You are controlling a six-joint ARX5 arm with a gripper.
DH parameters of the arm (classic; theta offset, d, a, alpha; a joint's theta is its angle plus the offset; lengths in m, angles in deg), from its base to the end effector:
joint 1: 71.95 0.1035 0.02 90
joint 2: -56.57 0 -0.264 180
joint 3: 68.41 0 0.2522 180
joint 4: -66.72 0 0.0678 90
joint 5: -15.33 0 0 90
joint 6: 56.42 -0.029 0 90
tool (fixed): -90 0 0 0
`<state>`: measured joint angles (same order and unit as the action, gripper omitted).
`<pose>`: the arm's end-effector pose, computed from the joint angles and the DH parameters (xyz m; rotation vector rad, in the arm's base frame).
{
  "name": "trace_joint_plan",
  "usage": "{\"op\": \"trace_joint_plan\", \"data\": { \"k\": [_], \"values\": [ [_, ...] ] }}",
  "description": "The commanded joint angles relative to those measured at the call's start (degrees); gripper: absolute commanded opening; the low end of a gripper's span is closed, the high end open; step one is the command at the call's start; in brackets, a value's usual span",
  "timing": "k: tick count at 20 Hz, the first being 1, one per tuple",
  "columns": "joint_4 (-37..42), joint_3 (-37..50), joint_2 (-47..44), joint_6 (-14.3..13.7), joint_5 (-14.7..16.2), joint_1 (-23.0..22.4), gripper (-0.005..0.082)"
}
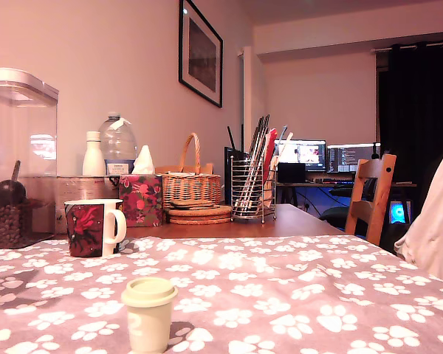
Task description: Pick up the coffee capsules on the table and drop them inside the coffee cup
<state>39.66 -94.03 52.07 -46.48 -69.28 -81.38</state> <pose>0.0866 -0.0171 0.2051 -0.1687 0.1260 -0.2487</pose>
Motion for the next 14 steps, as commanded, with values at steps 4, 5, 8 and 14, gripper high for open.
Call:
{"op": "trace_joint_plan", "data": {
  "k": [4,5,8,14],
  "values": [
    [-1.6,1.7,1.6,1.2,-1.2,0.2,-0.0023],
    [-1.7,1.7,1.6,1.2,-1.2,0.2,-0.0023],
    [-1.7,1.7,1.6,1.3,-0.9,0.2,-0.0023],
    [-1.2,1.7,1.5,2.7,10.5,-0.9,-0.0023]
  ]
}}
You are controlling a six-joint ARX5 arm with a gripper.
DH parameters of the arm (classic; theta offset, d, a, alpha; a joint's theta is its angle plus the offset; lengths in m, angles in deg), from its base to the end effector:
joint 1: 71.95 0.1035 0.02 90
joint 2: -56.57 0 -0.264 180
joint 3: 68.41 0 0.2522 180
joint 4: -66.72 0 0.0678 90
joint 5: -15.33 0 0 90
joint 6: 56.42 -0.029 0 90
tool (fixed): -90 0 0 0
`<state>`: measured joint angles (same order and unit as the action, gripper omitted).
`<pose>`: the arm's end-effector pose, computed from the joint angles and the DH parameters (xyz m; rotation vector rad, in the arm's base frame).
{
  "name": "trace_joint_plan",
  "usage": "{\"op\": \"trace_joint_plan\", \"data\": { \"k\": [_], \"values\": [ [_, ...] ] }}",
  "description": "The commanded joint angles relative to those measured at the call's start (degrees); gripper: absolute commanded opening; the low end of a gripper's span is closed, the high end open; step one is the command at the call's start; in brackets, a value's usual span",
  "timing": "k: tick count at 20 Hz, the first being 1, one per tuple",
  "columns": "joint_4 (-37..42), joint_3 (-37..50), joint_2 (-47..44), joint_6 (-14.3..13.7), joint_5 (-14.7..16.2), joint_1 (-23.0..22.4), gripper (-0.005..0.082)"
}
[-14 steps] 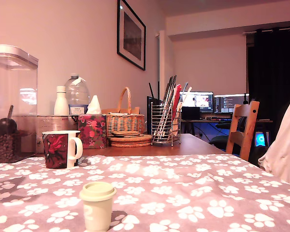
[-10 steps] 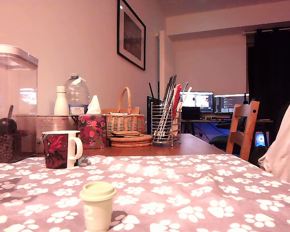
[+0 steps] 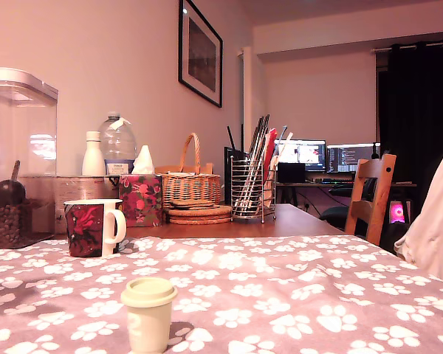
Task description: Pick up the coffee capsules on the table and drop them inside the coffee cup
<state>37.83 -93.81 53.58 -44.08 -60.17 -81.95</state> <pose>0.0822 -0.0219 0.2026 -0.2163 0.1594 -0.4133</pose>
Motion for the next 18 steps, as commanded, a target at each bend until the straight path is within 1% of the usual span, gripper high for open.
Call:
{"op": "trace_joint_plan", "data": {
  "k": [1,2,4,5,7,10,14,18],
  "values": [
    [0.6,1.4,0.0,0.3,1.9,-0.6,-0.0023],
    [0.6,1.4,0.0,0.1,3.1,-0.9,-0.0023],
    [0.7,1.4,-0.7,-0.2,3.9,-1.6,-0.0023],
    [1.1,1.4,-1.4,-0.3,5.6,-2.1,-0.0023],
    [2.4,1.4,-3.9,-0.4,7.0,-3.5,-0.0023],
    [4.5,1.4,-9.3,-1.6,7.7,-6.4,-0.0023],
    [6.7,1.4,-16.4,-3.7,8.6,-11.8,-0.0022],
    [6.6,1.4,-21.7,-5.3,8.6,-17.8,0.003]
  ]
}}
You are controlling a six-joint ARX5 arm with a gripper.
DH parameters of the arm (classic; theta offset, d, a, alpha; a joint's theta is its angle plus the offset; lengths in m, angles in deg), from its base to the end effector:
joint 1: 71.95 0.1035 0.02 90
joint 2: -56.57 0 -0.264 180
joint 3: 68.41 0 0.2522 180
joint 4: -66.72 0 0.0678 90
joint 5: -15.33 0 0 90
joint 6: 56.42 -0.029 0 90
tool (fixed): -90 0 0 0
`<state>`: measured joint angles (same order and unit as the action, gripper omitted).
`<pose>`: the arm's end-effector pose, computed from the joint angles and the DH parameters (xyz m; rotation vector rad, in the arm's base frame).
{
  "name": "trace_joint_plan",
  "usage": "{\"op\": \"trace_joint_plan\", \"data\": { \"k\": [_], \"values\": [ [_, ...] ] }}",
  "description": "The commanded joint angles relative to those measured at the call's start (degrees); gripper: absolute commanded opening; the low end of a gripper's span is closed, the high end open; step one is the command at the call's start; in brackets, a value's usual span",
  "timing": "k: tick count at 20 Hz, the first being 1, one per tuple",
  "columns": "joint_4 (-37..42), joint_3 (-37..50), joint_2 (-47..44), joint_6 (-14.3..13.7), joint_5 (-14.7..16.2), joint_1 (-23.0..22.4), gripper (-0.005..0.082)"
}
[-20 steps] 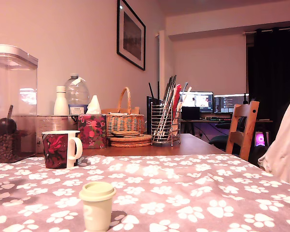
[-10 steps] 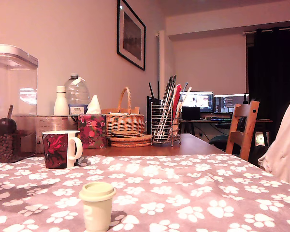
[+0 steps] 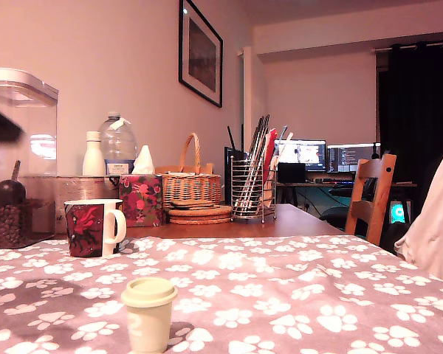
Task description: Pick up the coffee capsules on the table and drop them inside the coffee cup
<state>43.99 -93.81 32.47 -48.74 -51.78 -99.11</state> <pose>0.1008 -0.0644 0.1825 -0.1095 0.4430 -0.8357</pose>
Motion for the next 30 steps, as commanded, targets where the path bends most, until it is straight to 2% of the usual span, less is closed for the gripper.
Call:
{"op": "trace_joint_plan", "data": {
  "k": [1,5,8,9,11,12,17,18,20,24,28,30],
  "values": [
    [0.5,1.4,-1.6,-0.7,0.2,-1.7,0.003],
    [0.3,1.4,-4.6,-0.9,0.0,-4.0,0.0044],
    [0.5,1.4,-6.1,-0.6,0.0,-4.3,0.0144],
    [0.9,1.4,-6.5,-0.4,-0.1,-4.3,0.0219],
    [1.6,1.4,-7.1,0.3,-0.5,-4.3,0.0455],
    [1.6,1.4,-7.4,0.3,-0.5,-4.3,0.0518],
    [2.1,1.4,-8.9,0.3,-0.5,-4.4,0.0523],
    [2.8,1.5,-8.9,-2.2,-0.7,-4.3,0.0523],
    [4.3,1.5,-8.9,-4.6,-0.9,-4.3,0.0523],
    [6.0,2.6,-8.9,-5.4,-0.8,-4.4,0.0523],
    [11.0,5.9,-8.9,-6.7,-0.7,-4.5,0.0523],
    [11.4,6.1,-8.9,-8.2,0.4,-5.1,0.0523]
  ]
}}
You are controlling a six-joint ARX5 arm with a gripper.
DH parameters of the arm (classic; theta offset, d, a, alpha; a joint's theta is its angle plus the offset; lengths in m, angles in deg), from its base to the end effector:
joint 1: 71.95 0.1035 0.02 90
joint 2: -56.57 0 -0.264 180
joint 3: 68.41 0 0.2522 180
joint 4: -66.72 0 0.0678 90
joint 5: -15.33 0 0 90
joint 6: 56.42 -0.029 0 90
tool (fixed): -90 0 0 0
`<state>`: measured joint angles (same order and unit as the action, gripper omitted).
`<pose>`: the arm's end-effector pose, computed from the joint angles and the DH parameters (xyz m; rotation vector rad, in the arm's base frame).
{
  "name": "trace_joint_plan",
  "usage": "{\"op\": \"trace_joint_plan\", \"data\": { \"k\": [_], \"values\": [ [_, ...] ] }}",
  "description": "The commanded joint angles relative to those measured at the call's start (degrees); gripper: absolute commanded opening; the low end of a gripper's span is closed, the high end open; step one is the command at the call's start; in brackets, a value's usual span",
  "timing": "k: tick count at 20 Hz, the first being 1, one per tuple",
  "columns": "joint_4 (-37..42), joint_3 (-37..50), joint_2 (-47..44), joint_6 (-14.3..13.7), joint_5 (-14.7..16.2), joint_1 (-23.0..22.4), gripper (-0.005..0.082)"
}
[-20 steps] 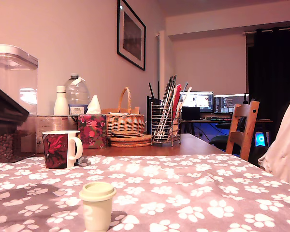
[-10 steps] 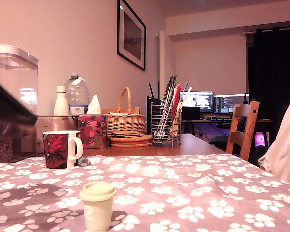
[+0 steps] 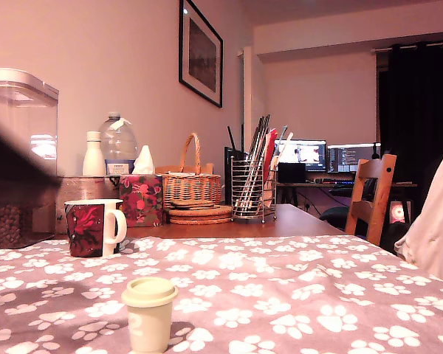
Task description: Pick up the coffee capsules on the table and drop them inside the coffee cup
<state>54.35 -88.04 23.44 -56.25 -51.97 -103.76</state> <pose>0.1039 -0.0776 0.1477 0.0345 0.4687 -0.9340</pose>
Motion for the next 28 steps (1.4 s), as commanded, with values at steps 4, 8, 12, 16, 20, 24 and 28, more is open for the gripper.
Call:
{"op": "trace_joint_plan", "data": {
  "k": [4,8,12,16,20,24,28],
  "values": [
    [2.1,1.6,0.1,-0.7,1.1,-2.4,0.0523],
    [3.7,2.6,0.1,-0.7,0.5,-3.7,0.0523],
    [5.7,3.3,-1.0,-0.9,-0.3,-4.8,0.0523],
    [8.7,3.3,-5.4,-1.3,-0.6,-6.4,0.0523],
    [13.4,3.3,-11.7,-1.7,-0.7,-8.2,0.0523],
    [18.7,3.3,-18.5,-1.8,-0.8,-8.9,0.0523],
    [23.1,3.3,-23.6,-2.1,-1.7,-8.9,0.0523]
  ]
}}
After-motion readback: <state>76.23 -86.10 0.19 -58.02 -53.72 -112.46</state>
